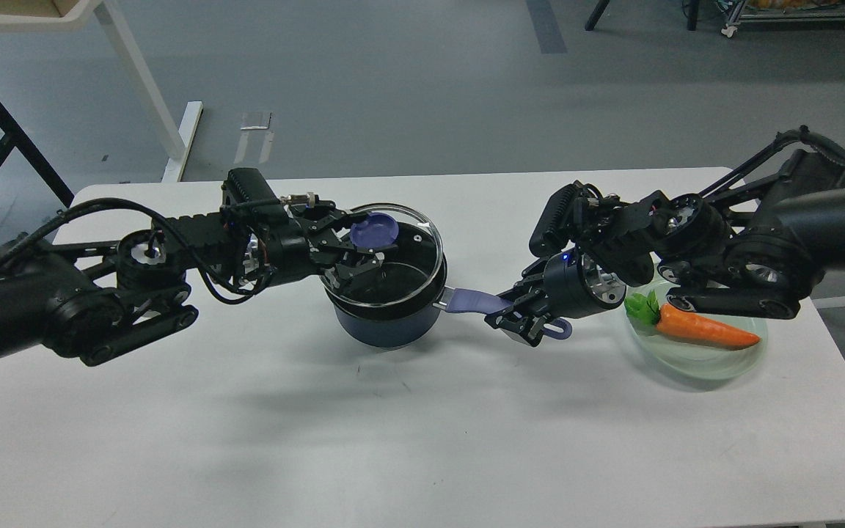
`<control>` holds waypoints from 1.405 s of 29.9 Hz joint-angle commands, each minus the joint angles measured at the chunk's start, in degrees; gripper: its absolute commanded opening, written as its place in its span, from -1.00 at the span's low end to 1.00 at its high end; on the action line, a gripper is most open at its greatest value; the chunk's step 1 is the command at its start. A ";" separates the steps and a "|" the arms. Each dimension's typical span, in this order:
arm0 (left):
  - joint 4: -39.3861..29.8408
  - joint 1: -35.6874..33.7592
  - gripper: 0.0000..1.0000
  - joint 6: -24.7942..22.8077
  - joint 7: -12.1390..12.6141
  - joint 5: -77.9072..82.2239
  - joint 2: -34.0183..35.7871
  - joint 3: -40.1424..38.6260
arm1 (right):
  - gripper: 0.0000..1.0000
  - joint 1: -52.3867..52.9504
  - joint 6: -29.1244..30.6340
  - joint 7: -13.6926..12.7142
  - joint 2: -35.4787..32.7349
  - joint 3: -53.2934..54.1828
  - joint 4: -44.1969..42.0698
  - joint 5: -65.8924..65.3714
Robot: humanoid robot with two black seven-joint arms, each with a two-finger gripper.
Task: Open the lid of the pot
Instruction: 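Lift the glass lid off the pot with the left gripper, then lower the lid onto the table beside the pot and release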
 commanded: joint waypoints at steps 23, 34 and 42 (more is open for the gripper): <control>15.93 16.77 -0.17 5.65 -5.77 -7.44 16.96 3.23 | -0.58 -0.19 -0.09 0.10 -0.72 0.28 0.07 0.11; 17.08 17.91 -0.10 5.83 -5.77 -8.23 14.40 3.23 | -0.58 0.08 -0.01 0.10 -1.16 0.28 0.33 0.11; 18.22 18.35 0.26 5.91 -5.77 -8.23 13.61 3.23 | -0.56 0.08 -0.01 0.10 -1.16 0.28 0.33 0.11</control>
